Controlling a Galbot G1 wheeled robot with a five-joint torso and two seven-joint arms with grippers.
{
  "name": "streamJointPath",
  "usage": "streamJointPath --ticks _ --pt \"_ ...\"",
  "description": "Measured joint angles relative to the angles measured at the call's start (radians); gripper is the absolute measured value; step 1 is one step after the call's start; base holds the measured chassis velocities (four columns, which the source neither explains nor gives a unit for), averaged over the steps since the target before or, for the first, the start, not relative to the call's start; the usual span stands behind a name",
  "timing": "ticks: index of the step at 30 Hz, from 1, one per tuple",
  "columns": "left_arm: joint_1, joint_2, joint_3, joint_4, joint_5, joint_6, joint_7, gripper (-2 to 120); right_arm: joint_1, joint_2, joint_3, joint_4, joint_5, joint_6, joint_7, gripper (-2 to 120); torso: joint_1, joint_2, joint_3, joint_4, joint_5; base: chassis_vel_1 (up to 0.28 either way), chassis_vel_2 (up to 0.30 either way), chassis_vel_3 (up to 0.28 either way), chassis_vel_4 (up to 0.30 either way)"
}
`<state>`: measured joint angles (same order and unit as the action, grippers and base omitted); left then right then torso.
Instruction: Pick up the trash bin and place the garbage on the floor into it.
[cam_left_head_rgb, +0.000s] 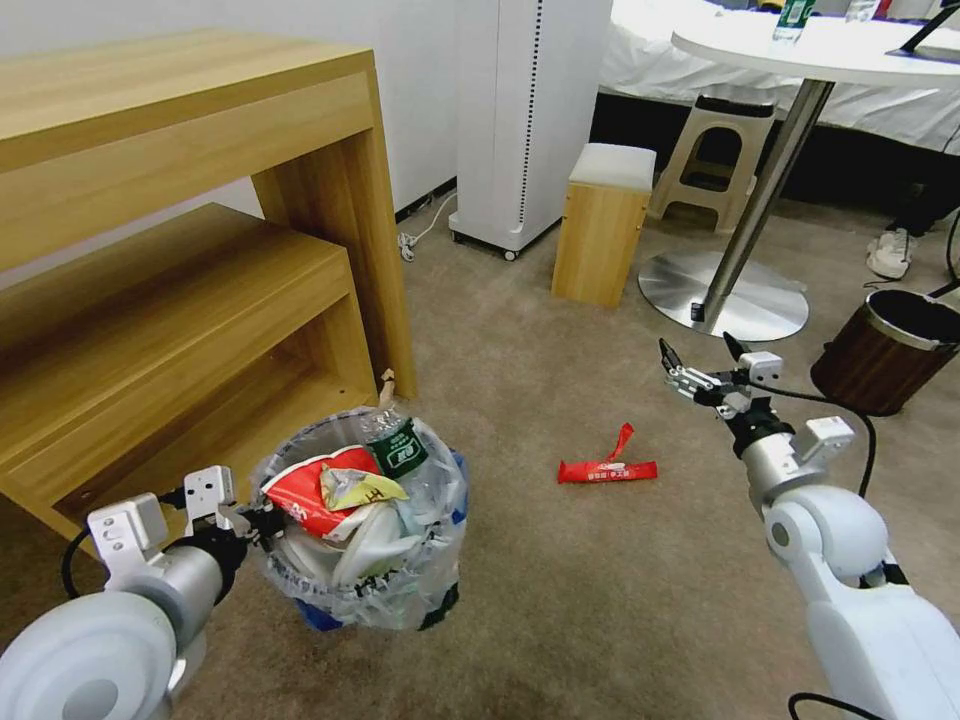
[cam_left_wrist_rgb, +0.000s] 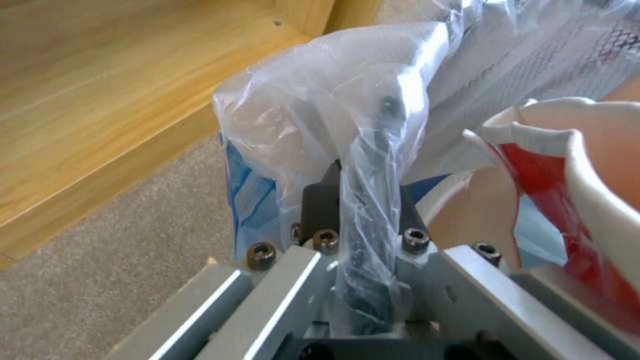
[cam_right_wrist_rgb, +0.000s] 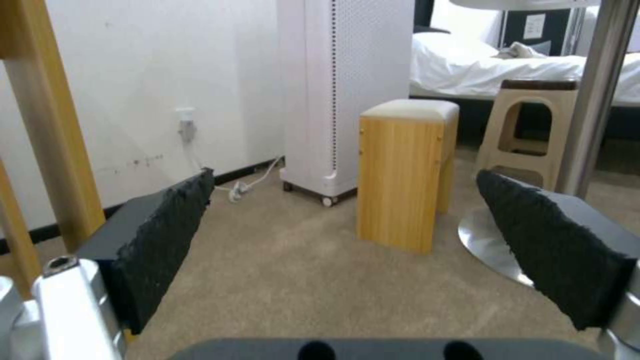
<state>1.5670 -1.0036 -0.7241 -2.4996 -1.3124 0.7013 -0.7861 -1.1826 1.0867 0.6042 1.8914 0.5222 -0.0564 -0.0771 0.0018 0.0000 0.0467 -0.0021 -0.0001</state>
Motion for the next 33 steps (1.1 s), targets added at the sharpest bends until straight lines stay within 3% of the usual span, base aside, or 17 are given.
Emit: streamJointPath --ticks 11,33 --pt "0.004 0.004 -0.012 0.022 0.063 -0.046 -0.003 1 -0.032 0.030 -0.003 0.007 -0.016 0.041 -0.010 100 0.000 0.000 0.000 0.0002 0.0000 0.000 0.000 0.000 0.000" --pt "0.007 0.018 -0.004 0.040 0.104 -0.049 0.023 1 -0.061 0.056 0.004 0.024 -0.023 0.047 -0.037 100 0.000 0.000 0.000 0.0002 0.0000 0.000 0.000 0.000 0.000"
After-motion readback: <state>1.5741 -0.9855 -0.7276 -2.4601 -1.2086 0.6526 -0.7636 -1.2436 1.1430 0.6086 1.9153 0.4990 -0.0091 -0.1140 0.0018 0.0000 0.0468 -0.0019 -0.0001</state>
